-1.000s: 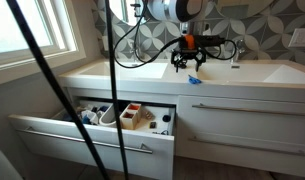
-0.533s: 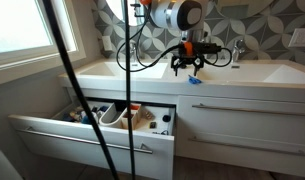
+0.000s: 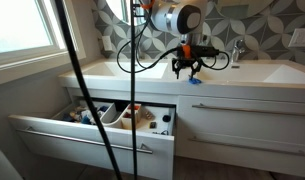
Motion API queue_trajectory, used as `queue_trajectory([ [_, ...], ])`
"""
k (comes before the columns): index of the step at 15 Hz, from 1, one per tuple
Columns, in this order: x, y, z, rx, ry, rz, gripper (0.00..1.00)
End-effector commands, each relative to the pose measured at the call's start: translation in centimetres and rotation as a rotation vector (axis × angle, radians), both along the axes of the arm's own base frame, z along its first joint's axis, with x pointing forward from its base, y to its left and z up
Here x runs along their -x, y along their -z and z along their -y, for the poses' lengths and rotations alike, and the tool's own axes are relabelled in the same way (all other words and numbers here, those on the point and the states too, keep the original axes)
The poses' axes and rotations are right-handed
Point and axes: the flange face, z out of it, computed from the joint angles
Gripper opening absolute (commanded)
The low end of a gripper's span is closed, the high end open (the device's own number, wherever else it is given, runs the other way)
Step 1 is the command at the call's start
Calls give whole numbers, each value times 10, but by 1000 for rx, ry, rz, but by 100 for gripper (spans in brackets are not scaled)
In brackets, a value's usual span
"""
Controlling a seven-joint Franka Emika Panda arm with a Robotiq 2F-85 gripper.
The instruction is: Put the blue scissors in the open drawer
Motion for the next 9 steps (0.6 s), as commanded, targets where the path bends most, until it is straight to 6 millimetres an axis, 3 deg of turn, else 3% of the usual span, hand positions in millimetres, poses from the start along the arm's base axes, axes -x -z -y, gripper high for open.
queue_trajectory([
  [1,-4,0,8,-12,31,-6,76],
  [4,-2,0,11,-17,38,-12,72],
  [7,-2,1,11,-16,36,-19,57],
  [9,-3,2,11,-15,34,-20,57],
])
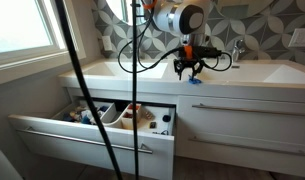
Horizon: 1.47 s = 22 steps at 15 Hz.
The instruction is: Put the blue scissors in the open drawer
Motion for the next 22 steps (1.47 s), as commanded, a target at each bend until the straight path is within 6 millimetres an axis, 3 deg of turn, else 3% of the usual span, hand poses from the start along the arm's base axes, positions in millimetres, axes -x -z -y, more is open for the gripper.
queue_trajectory([
  [1,-7,1,2,-9,11,-8,55],
  [2,-8,2,3,-5,9,-5,57],
  [6,-9,5,3,-2,5,-8,51],
  [8,-10,6,3,0,3,-9,29],
  [12,-12,8,4,15,-6,-11,1],
  [17,-8,-5,-4,7,-26,-10,2],
  [19,-1,-18,-20,-18,-81,-7,2],
  [22,21,-41,-61,-60,-266,-27,2],
])
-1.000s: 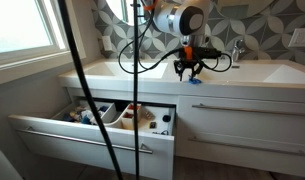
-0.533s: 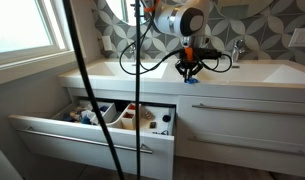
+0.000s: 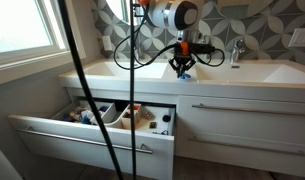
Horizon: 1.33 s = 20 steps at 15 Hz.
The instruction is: Put the blue scissors in the open drawer
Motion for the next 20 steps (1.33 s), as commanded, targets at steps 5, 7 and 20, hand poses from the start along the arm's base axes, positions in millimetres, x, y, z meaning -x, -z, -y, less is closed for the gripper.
queue_trajectory([
  [5,85,-58,-94,-120,-411,-80,2],
  [7,110,-63,-108,-154,-520,-118,2],
  [20,150,-45,-130,-272,-793,-280,2],
])
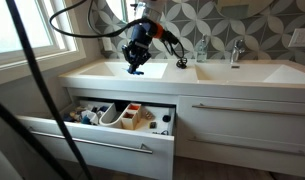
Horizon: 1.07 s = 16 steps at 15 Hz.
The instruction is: Put the blue scissors in the open drawer
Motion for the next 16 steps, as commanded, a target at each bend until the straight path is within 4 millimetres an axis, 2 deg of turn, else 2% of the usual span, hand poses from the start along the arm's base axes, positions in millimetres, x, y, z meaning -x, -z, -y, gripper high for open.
queue_trajectory([
  [1,15,31,-11,-72,-116,-116,2],
  [5,36,96,-14,-94,-223,-272,2],
  [9,40,155,2,-26,-230,-344,2],
  [12,35,187,8,37,-254,-341,2],
  [16,13,217,-2,175,-328,-241,2],
])
